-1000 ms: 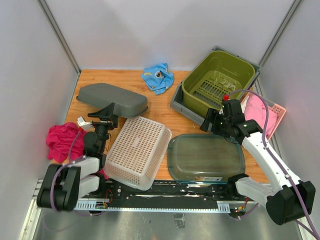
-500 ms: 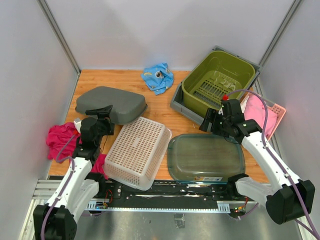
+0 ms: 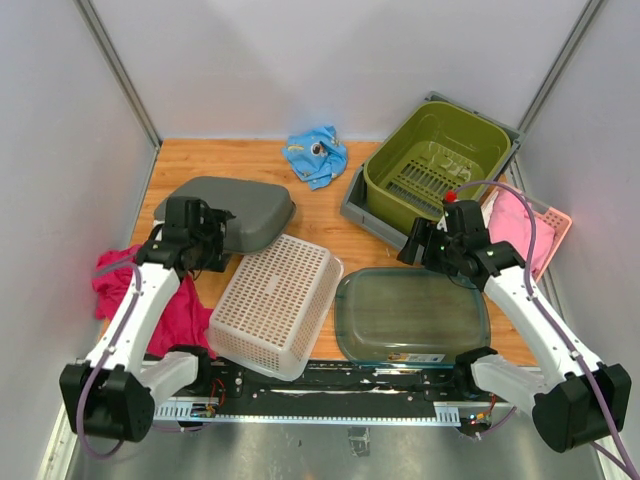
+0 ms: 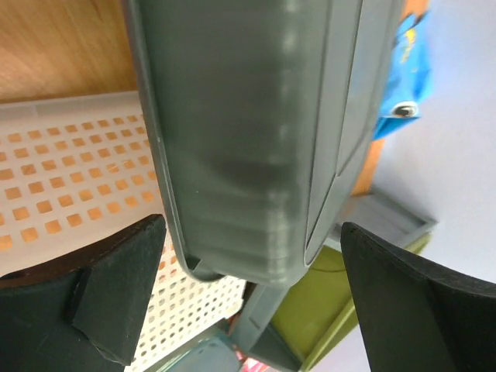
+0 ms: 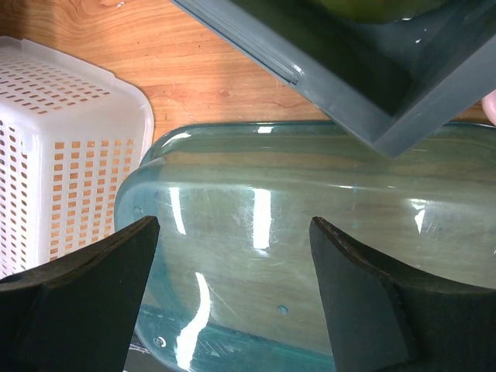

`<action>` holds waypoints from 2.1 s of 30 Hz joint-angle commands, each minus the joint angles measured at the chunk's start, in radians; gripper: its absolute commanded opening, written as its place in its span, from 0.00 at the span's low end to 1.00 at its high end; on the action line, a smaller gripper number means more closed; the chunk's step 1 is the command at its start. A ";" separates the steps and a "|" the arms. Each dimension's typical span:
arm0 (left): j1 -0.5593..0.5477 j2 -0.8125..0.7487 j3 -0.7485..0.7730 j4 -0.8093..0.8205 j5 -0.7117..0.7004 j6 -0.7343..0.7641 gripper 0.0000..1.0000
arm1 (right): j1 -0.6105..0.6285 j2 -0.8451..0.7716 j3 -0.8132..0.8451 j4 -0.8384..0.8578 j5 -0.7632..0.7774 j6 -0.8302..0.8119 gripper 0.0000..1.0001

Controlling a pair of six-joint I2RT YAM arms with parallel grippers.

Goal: Turn the large container upside down

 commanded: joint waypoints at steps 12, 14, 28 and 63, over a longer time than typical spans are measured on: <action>-0.005 0.245 0.292 -0.320 0.103 0.331 0.99 | 0.005 -0.058 -0.026 -0.014 0.018 -0.007 0.80; -0.024 0.253 0.345 -0.309 0.044 0.449 0.99 | 0.006 -0.052 -0.025 -0.010 0.015 -0.004 0.80; -0.476 0.331 0.495 -0.289 -0.307 0.813 0.99 | 0.005 0.015 -0.015 0.012 0.004 -0.002 0.80; -0.160 0.742 0.677 -0.029 -0.240 1.128 0.96 | 0.005 0.115 0.054 -0.002 0.025 -0.026 0.80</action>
